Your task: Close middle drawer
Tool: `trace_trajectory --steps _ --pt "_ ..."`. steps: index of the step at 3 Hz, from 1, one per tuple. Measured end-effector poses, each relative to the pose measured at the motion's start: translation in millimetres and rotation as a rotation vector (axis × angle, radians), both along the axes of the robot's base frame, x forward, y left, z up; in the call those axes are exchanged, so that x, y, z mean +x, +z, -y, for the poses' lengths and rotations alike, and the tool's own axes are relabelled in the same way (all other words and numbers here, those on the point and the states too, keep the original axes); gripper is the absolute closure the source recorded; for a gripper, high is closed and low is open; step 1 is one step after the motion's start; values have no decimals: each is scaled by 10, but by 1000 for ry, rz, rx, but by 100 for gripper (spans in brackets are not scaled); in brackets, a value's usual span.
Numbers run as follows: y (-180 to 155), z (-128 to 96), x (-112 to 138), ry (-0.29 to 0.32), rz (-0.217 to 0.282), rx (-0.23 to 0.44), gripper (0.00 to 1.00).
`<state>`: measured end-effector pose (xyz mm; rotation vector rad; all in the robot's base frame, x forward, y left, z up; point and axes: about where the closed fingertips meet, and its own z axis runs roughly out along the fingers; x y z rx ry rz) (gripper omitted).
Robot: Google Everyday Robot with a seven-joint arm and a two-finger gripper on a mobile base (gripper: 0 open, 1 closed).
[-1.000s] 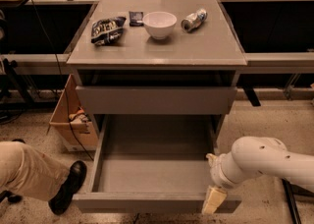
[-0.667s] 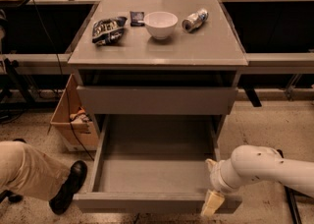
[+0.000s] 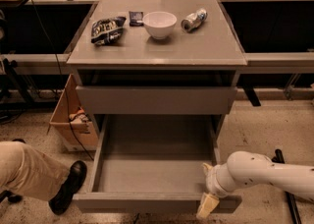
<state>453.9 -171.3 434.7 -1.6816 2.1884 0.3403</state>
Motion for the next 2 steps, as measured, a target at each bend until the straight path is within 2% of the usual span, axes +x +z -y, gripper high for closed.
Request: trace_trajectory --steps 1,2 --pt "-157 -131 103 13 1 27 0" --pt "-196 -282 276 36 17 41 18"
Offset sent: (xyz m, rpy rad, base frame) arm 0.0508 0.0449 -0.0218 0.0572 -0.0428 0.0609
